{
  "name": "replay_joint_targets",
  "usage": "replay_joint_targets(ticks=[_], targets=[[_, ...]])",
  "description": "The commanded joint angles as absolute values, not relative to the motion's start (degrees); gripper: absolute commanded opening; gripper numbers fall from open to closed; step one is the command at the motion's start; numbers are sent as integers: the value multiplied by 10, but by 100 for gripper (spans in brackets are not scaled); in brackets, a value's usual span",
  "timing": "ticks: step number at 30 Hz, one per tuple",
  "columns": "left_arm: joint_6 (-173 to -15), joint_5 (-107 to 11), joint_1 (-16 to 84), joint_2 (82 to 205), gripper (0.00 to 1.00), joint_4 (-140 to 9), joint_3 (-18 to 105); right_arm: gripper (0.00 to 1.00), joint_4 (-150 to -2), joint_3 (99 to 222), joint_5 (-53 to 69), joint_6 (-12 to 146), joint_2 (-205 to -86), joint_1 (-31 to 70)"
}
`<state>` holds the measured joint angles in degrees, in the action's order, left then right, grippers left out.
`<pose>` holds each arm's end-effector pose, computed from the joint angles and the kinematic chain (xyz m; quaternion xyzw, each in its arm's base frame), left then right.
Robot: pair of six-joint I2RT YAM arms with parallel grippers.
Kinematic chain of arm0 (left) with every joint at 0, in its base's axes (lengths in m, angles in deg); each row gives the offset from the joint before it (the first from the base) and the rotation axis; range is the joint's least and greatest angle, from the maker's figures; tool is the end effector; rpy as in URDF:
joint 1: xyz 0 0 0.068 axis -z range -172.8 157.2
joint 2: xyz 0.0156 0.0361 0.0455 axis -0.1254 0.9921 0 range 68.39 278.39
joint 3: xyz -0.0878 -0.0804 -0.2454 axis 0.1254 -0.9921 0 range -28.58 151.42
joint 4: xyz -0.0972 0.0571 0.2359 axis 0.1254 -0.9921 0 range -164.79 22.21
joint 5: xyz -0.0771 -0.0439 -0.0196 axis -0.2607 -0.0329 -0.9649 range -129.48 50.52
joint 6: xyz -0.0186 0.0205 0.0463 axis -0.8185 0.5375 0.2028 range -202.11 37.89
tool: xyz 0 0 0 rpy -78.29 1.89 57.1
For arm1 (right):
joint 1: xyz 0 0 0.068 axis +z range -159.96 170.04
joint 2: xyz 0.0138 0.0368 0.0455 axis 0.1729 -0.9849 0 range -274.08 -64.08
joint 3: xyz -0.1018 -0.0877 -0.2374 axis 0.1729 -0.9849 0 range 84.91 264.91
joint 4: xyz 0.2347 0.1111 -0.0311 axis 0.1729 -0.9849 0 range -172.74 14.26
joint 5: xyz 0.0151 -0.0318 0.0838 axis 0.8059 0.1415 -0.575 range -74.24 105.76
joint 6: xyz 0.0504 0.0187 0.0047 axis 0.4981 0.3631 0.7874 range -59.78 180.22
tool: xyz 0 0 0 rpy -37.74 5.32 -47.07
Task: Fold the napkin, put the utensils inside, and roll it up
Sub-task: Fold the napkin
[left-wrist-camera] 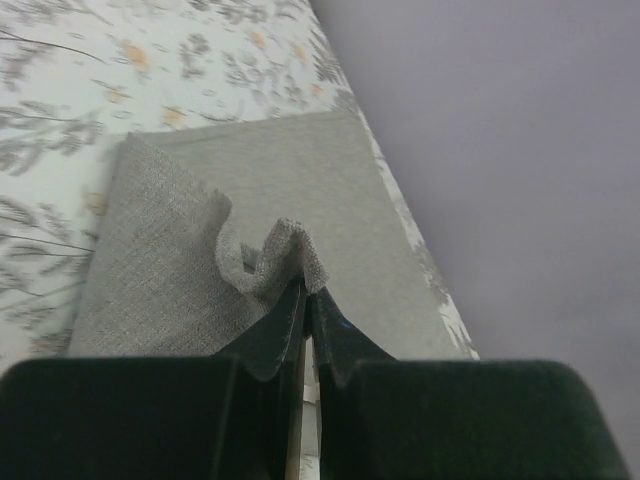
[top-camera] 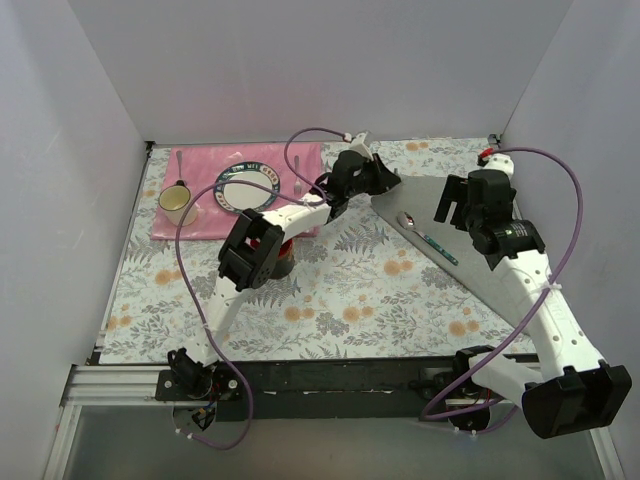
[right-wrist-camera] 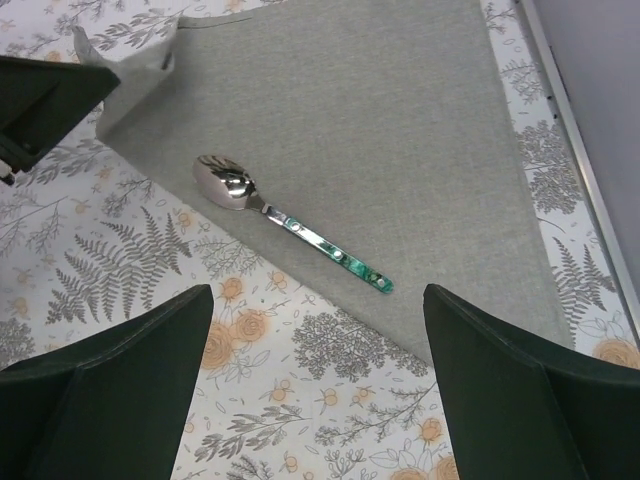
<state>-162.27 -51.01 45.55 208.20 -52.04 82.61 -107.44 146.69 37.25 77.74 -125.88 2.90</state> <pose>0.4439 -0.3601 0.1949 -0.2192 0.7490 -0.5733 0.2497 0.2285 0.0388 0.3497 0.1256 0.8537 -0.0319 0.5043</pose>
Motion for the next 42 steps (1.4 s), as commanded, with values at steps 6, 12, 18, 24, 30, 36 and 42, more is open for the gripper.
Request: replay_joint_targets(ticks=[6, 12, 18, 24, 30, 36, 42], targets=[[-1640, -539, 533, 2032, 0, -521, 805, 94, -1104, 1511, 412, 805, -1226, 27], [-1635, -534, 563, 2037, 0, -525, 808, 94, -1096, 1502, 415, 803, -1182, 27], [-1644, -536, 582, 2054, 0, -530, 820, 94, -1104, 1510, 419, 803, -1158, 27], [-1653, -541, 596, 2075, 0, -534, 838, 95, -1105, 1507, 423, 802, -1148, 27], [-1654, -545, 604, 2092, 1, -544, 844, 95, -1105, 1503, 423, 800, -1149, 27], [-1658, -564, 606, 2100, 2, -537, 834, 96, -1100, 1494, 423, 800, -1147, 27], [-1655, -572, 606, 2102, 3, -534, 820, 96, -1099, 1492, 418, 803, -1150, 27]])
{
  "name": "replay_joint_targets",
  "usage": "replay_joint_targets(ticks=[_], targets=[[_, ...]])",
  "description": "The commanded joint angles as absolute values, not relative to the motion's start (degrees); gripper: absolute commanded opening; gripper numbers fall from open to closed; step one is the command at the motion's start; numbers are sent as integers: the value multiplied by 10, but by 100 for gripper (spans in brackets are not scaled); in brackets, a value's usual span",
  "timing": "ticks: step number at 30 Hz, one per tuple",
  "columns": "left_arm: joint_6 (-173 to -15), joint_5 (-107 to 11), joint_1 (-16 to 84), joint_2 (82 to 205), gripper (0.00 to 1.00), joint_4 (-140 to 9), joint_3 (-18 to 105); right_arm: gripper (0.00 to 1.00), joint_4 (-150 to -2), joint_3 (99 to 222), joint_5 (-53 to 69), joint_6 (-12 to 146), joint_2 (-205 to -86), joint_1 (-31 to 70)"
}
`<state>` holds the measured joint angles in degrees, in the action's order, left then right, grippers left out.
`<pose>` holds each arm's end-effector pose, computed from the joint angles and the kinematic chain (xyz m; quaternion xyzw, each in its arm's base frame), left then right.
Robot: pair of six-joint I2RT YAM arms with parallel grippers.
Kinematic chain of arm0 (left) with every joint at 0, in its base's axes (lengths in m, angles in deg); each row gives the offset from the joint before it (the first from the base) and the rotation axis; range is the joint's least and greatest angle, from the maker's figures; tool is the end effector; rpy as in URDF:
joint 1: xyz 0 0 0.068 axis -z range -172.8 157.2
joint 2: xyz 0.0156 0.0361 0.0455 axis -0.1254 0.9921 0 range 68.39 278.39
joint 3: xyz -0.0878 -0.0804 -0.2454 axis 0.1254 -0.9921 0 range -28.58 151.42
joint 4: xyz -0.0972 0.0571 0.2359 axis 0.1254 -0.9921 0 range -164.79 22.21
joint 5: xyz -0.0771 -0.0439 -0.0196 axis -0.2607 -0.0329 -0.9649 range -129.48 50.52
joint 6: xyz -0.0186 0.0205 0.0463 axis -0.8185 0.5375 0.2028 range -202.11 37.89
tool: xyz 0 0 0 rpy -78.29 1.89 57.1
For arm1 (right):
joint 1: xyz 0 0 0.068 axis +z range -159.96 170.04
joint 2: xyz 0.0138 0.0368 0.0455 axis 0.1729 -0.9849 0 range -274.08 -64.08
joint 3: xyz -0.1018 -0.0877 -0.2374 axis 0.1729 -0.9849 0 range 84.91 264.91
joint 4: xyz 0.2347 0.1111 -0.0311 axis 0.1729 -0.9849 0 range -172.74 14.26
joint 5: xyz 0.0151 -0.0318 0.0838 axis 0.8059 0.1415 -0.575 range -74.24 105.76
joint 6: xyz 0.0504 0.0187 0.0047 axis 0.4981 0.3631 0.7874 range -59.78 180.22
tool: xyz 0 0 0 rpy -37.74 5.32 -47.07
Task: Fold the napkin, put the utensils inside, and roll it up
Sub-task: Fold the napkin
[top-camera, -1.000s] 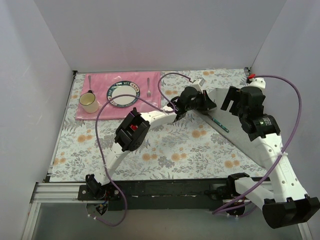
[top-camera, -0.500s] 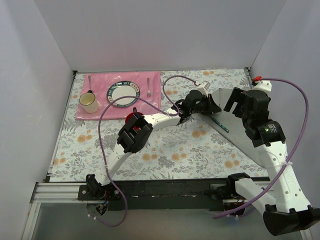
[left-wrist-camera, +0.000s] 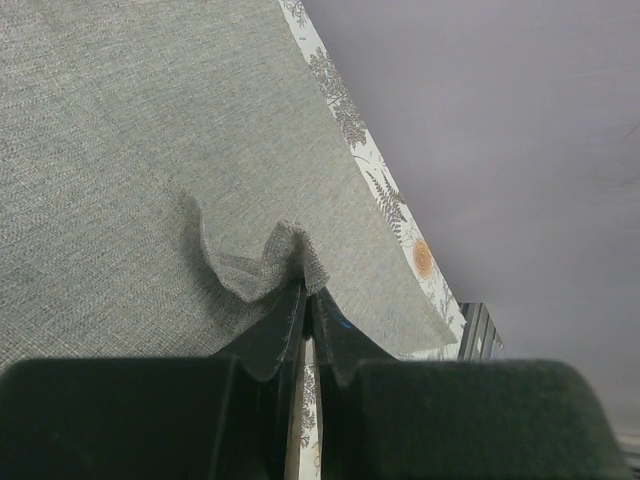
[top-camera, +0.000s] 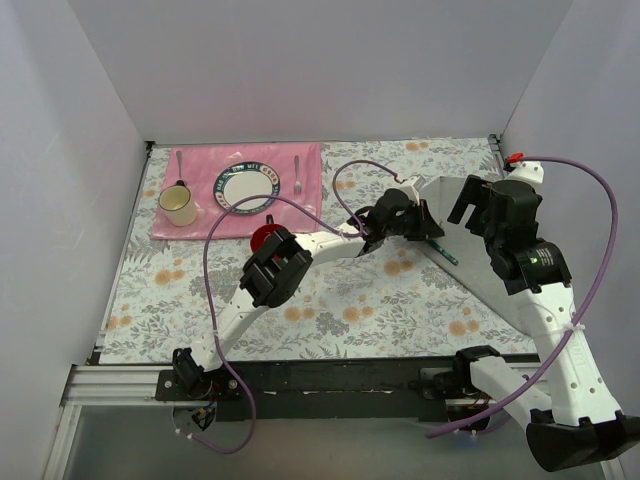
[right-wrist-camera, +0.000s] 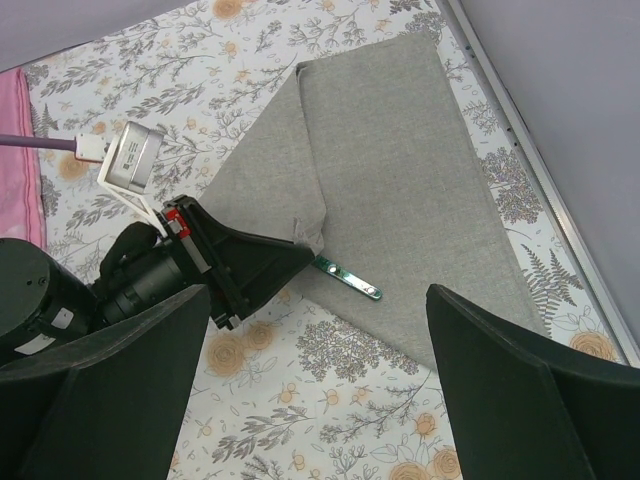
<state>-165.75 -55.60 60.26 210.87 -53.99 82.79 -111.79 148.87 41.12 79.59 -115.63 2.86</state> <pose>0.3368 -0.4642 0.1668 -0.1302 0.7911 -0.5871 0.1116 0.1784 0.0250 0.3889 0.1666 0.8084 -0.0286 0.5639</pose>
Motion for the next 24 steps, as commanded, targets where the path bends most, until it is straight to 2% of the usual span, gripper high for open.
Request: replay_joint_targets(ticks=[1, 12, 18, 24], targets=[[-1656, -576, 606, 2103, 3, -534, 816, 96, -1099, 1488, 417, 803, -1148, 27], [-1668, -595, 606, 2115, 4, -528, 800, 96, -1098, 1485, 415, 810, -1148, 27], [-1667, -595, 607, 2117, 11, -534, 801, 96, -1098, 1480, 411, 813, -1151, 27], [-1672, -600, 607, 2124, 14, -536, 807, 96, -1098, 1480, 412, 815, -1151, 28]])
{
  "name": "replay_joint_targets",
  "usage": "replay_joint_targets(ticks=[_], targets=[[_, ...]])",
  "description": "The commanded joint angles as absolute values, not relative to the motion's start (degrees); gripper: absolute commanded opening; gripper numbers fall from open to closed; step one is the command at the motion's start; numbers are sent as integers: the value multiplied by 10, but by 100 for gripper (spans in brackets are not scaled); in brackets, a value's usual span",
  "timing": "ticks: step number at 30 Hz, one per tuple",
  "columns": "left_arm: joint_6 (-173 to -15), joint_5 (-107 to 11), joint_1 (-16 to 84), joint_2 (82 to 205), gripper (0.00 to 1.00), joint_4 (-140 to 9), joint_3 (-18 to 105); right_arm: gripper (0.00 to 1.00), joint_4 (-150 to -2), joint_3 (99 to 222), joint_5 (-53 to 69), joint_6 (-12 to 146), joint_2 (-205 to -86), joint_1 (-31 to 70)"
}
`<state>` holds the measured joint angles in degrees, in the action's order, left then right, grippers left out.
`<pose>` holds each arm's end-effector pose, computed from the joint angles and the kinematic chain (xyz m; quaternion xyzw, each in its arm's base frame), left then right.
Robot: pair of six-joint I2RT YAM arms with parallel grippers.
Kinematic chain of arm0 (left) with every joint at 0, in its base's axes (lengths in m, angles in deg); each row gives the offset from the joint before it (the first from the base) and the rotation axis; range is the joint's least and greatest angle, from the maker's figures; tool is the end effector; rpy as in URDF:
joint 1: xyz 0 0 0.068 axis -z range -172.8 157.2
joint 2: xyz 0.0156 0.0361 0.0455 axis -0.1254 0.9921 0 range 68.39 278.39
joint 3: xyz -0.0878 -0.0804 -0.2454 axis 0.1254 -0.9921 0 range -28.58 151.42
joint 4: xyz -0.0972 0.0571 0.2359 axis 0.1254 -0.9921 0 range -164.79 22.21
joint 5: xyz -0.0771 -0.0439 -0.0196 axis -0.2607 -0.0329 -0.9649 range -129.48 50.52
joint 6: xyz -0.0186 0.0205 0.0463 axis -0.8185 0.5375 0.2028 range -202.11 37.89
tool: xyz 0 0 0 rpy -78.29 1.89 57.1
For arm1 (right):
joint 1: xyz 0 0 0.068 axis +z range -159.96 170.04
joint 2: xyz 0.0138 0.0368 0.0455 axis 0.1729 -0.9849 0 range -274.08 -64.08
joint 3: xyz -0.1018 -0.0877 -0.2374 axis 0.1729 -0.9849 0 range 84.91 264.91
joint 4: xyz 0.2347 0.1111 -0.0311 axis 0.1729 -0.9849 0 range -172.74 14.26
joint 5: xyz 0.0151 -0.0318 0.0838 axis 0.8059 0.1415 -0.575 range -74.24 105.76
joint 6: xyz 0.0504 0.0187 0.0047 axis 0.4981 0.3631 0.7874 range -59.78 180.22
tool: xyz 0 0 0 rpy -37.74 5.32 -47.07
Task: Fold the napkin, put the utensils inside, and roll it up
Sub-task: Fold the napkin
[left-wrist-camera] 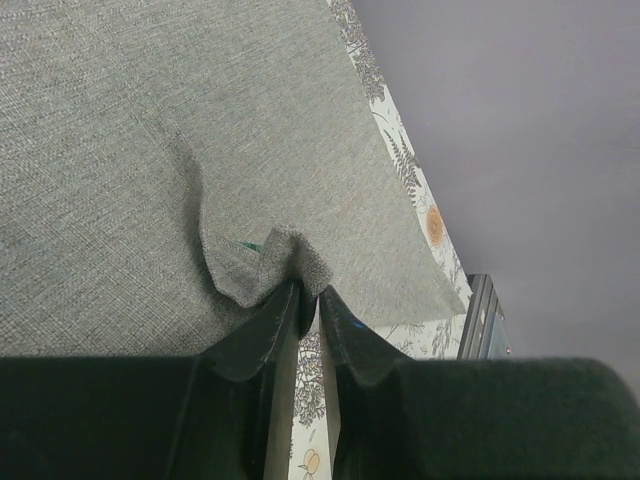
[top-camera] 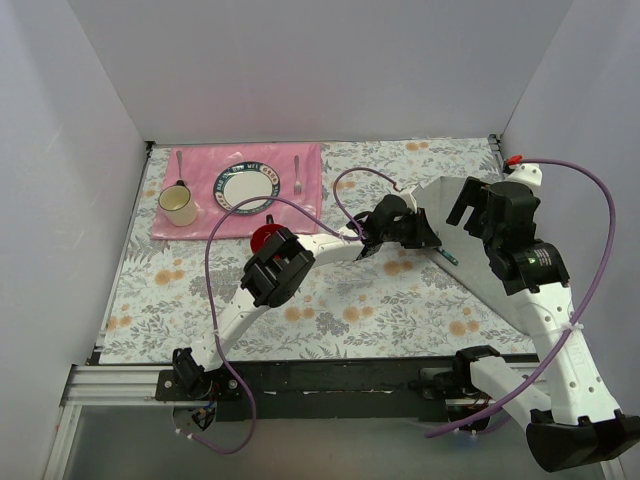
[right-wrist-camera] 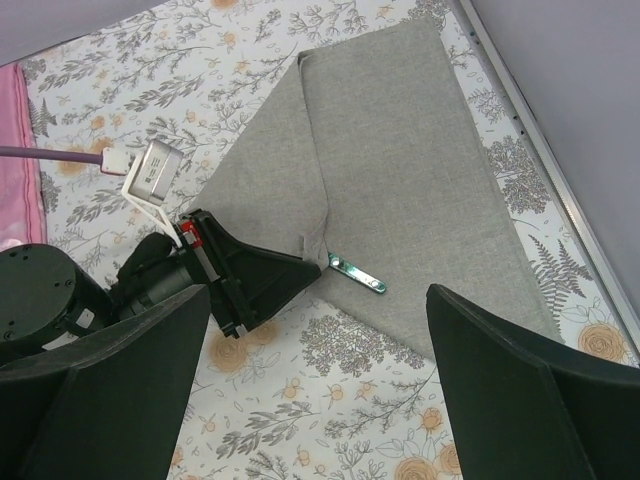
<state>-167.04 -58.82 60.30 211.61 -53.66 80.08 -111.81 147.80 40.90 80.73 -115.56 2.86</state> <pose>0.3317 -0.4612 0.1444 -0.1299 0.8048 -0.5746 0.0727 0.1793 0.0253 0.3830 0.1723 0.8119 -0.0245 0.5572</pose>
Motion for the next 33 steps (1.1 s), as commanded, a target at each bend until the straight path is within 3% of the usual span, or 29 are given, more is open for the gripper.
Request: replay_joint_targets(ticks=[1, 33], targets=[[-1673, -601, 607, 2124, 14, -536, 809, 96, -1097, 1480, 413, 814, -1151, 27], [-1684, -602, 608, 2142, 12, -534, 862, 96, -1096, 1481, 417, 811, -1159, 27]])
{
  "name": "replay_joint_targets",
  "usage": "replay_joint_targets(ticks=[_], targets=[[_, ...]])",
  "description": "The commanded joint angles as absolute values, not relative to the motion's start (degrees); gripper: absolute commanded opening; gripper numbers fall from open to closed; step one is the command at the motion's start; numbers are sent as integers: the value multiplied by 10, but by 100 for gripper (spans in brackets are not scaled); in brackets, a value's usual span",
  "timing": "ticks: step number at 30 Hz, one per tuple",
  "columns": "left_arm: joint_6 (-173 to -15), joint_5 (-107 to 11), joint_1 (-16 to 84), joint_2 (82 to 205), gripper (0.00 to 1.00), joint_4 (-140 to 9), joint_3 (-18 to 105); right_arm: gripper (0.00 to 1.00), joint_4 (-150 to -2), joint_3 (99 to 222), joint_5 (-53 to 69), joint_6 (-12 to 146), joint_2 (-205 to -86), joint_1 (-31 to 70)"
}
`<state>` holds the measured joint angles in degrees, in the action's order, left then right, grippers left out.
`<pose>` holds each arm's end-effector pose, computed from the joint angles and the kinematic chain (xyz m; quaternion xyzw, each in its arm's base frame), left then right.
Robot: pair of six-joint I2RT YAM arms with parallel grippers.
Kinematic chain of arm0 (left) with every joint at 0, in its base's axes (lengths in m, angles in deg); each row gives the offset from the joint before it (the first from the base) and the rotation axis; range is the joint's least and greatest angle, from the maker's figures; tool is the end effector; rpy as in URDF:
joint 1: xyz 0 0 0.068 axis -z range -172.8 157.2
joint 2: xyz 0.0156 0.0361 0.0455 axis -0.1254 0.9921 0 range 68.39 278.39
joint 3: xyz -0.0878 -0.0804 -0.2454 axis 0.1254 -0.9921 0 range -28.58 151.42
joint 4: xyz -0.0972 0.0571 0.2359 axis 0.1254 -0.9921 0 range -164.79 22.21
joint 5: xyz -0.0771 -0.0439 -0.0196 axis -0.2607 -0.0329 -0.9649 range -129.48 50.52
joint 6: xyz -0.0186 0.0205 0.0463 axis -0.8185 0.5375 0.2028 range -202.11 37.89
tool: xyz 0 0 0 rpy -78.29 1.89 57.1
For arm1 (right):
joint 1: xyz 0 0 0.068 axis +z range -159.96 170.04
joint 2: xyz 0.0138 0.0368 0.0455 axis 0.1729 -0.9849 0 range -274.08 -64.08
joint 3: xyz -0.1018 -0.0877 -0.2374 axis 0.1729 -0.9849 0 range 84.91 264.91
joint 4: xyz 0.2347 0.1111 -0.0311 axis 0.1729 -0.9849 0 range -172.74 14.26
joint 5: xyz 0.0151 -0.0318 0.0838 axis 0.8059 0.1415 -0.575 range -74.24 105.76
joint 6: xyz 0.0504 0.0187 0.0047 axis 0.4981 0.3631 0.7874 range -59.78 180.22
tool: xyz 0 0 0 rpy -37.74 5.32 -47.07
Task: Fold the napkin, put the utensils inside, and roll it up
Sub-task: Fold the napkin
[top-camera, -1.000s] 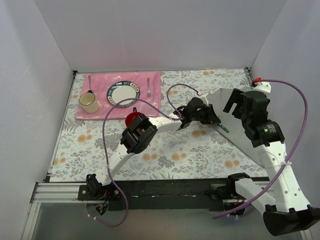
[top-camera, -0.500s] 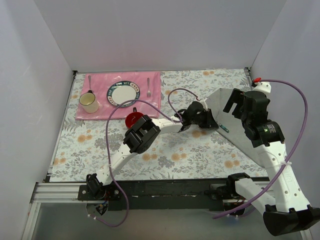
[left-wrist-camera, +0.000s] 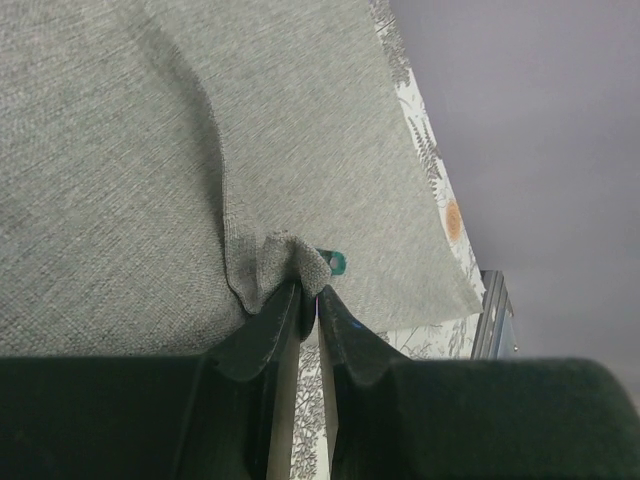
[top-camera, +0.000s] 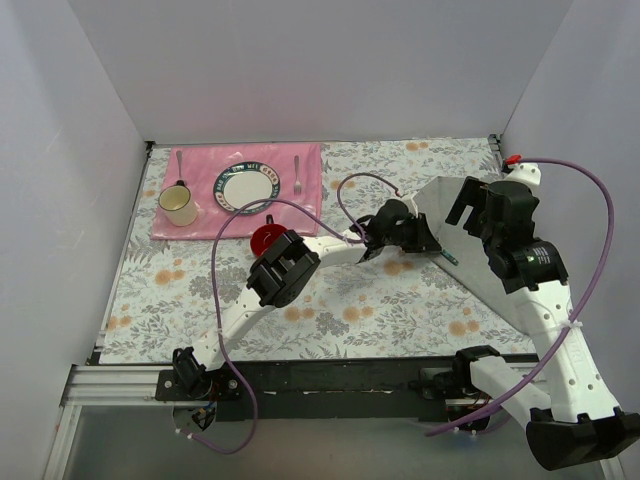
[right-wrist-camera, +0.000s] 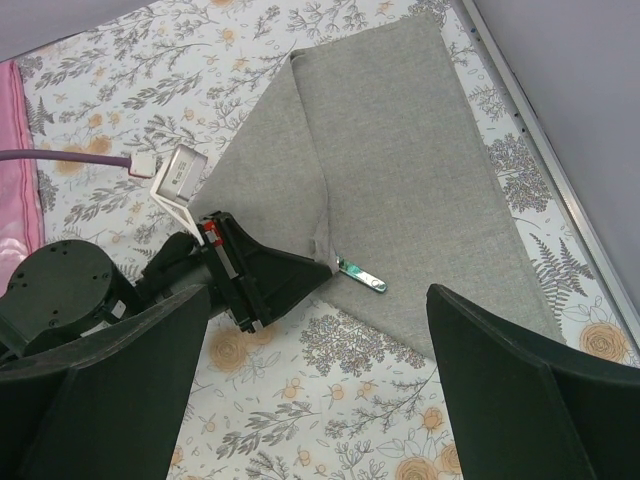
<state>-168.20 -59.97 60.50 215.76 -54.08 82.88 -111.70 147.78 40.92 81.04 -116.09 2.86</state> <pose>0.3339 -0.4686 0.1201 -0.1355 0.8115 -0.5660 0.0521 0.1818 0.0259 0.3815 0.1741 0.8135 -0.0245 0.5544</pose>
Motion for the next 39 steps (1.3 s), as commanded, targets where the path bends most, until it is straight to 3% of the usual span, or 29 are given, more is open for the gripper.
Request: replay_joint_targets(ticks=[1, 12, 19, 29, 36, 39], targets=[[-1685, -601, 609, 2146, 12, -536, 864, 97, -1095, 1482, 419, 811, -1160, 27], [-1687, -608, 609, 2169, 20, -551, 888, 97, -1094, 1485, 413, 813, -1167, 27], [-1695, -613, 609, 2175, 52, -600, 947, 97, -1109, 1491, 419, 827, -1180, 27], [-1661, -593, 603, 2031, 71, -626, 863, 97, -1165, 1565, 398, 863, -1239, 26], [-1676, -648, 602, 1985, 80, -623, 802, 97, -1205, 1582, 404, 869, -1221, 26], [-1668, -658, 601, 1989, 73, -672, 826, 97, -1220, 1579, 404, 867, -1216, 26]])
